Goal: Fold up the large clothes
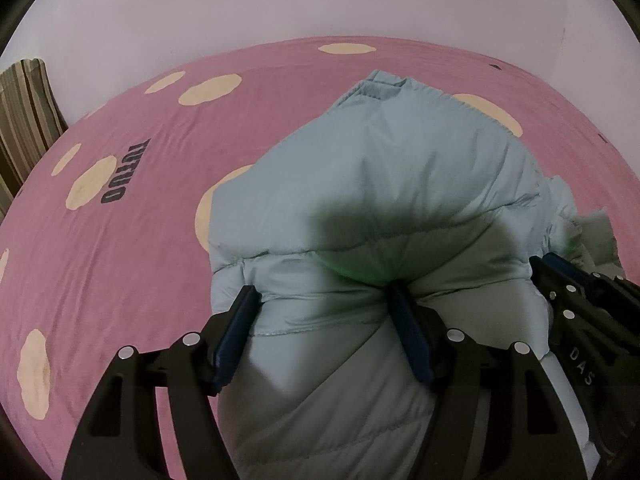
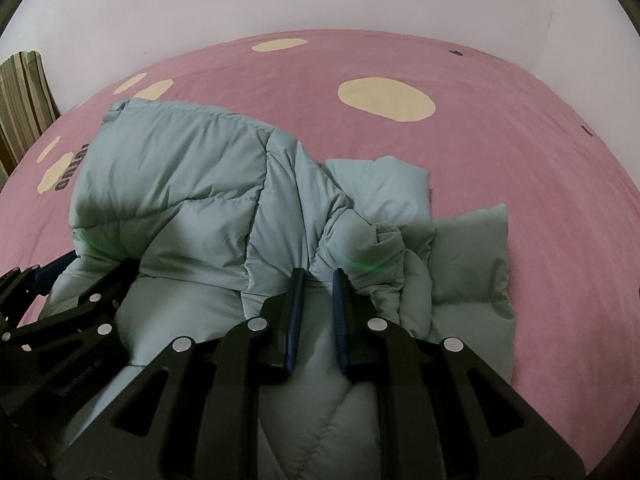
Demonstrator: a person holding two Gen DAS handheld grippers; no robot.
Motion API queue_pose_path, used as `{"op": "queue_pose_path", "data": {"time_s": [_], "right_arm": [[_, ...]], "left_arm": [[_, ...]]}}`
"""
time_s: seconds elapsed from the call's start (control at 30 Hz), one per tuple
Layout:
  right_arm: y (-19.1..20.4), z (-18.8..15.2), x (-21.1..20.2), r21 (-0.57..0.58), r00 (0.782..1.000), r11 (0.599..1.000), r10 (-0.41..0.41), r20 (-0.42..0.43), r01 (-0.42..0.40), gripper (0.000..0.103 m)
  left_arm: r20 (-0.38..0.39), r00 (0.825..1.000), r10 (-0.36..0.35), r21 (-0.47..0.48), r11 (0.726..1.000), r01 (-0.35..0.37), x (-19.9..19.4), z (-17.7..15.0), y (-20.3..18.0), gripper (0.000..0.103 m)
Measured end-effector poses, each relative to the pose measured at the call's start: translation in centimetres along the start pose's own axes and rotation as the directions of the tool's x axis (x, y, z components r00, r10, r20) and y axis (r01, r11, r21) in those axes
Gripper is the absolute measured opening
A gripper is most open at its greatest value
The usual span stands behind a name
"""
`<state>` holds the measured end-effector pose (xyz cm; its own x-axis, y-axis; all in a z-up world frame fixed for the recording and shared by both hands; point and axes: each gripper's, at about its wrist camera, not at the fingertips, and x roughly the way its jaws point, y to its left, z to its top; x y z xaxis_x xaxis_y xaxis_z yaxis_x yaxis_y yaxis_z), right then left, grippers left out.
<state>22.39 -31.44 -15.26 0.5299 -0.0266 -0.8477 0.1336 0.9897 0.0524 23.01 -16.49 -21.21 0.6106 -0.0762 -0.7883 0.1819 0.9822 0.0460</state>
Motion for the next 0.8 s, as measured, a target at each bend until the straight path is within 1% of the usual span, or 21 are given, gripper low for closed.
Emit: {"op": "queue_pose_path", "data": {"time_s": [0.3, 0.5, 0.67, 0.77, 0.8], "right_arm": [[0.8, 0.2, -0.4, -0.039, 0.999, 0.998, -0.044, 0.009, 0.044, 0.014], [1.2, 0.4, -0.9, -0.061, 0.998, 0.996, -0.064, 0.013, 0.065, 0.015], [0.9, 0.7, -2.0, -0.054, 0.999, 0.997, -0.047, 0.018, 0.047, 0.017], [0.9, 0.7, -3.0, -0.05, 0.999, 0.998, -0.038, 0.022, 0.039, 0.022], [0.8, 0.7, -3.2, -0.049, 0.999, 0.998, -0.035, 0.025, 0.036, 0.026]], "left_arm": [[0.001, 1.0, 0.012, 0.009, 1.0, -0.012, -0.4, 0.2, -0.2, 0.068], [-0.014, 1.0, 0.0, 0.001, 1.0, 0.0, -1.0, 0.6, 0.1, 0.07], [-0.015, 0.999, -0.033, -0.021, 0.999, 0.033, -2.2, 0.9, 0.9, 0.07], [-0.009, 0.999, -0.046, -0.039, 0.998, 0.045, -3.2, 0.6, 1.4, 0.071], [-0.006, 0.999, -0.049, -0.044, 0.998, 0.049, -3.6, 0.5, 1.6, 0.071]]}}
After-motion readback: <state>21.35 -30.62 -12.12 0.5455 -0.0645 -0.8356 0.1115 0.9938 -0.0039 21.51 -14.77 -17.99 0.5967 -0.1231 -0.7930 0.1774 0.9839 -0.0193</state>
